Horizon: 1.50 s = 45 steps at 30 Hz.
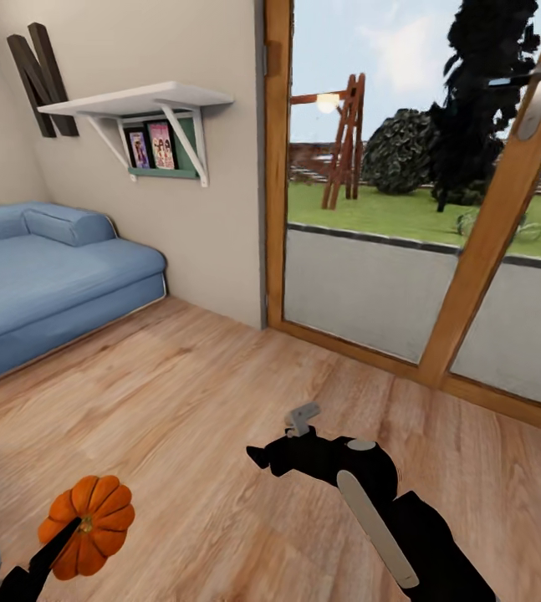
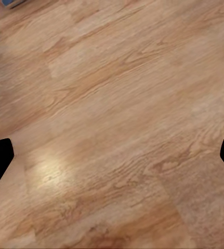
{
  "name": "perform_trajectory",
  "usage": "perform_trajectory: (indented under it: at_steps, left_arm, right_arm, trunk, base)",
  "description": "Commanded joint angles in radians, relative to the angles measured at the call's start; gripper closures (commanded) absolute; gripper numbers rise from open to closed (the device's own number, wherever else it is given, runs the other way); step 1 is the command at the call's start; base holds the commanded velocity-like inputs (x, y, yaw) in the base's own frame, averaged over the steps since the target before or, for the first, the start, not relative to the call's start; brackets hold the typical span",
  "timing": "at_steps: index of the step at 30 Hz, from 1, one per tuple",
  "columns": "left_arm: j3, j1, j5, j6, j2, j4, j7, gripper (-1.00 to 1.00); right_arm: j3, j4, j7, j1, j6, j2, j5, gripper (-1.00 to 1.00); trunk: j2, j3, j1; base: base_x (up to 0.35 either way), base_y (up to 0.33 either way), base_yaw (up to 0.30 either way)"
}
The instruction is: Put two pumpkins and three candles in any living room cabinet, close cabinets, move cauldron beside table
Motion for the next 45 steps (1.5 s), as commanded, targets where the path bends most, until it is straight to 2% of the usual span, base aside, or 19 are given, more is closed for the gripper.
perform_trajectory:
  at_steps: [1, 4, 9, 13, 29, 39, 45]
  left_arm:
    - [0.002, 0.0, 0.011, 0.008, 0.0, -0.001, 0.001, 1.0]
    - [0.003, 0.0, 0.012, 0.007, 0.0, 0.001, 0.002, 1.0]
    - [0.053, 0.0, 0.017, 0.001, -0.011, 0.002, -0.011, 1.0]
    - [0.072, 0.0, 0.012, 0.0, -0.012, 0.003, -0.006, 1.0]
    - [0.078, 0.0, 0.009, -0.001, -0.012, 0.005, -0.005, 1.0]
    - [0.081, 0.0, 0.008, -0.001, -0.006, 0.019, -0.004, 1.0]
    - [0.08, 0.0, 0.006, -0.002, -0.011, 0.03, -0.005, 1.0]
  right_arm:
    - [0.001, -0.001, 0.002, -0.001, 0.003, 0.0, 0.002, -1.0]
    - [0.002, -0.001, 0.001, -0.001, 0.003, 0.0, 0.002, -1.0]
    - [0.002, -0.001, 0.001, -0.001, 0.004, -0.001, 0.004, -1.0]
    - [0.004, -0.001, 0.001, -0.001, 0.004, 0.0, 0.005, -1.0]
    - [0.008, -0.001, 0.002, -0.001, 0.007, 0.0, 0.005, -1.0]
    - [0.008, -0.001, 0.002, -0.002, 0.006, 0.0, 0.007, -1.0]
    - [0.009, -0.001, 0.001, -0.002, 0.006, 0.0, 0.009, -1.0]
  trunk:
    - [0.0, -0.001, 0.0]
    - [0.0, -0.001, 0.0]
    - [0.0, -0.001, 0.0]
    - [0.0, -0.001, 0.0]
    - [0.0, -0.001, 0.0]
    - [0.0, -0.001, 0.0]
    - [0.0, -0.001, 0.0]
  base:
    - [0.0, 0.0, 0.3]
    - [-0.003, -0.002, 0.3]
    - [-0.217, -0.139, 0.3]
    - [-0.287, -0.169, 0.3]
    - [-0.295, -0.135, 0.3]
    - [-0.043, -0.016, 0.3]
    - [-0.004, -0.001, 0.3]
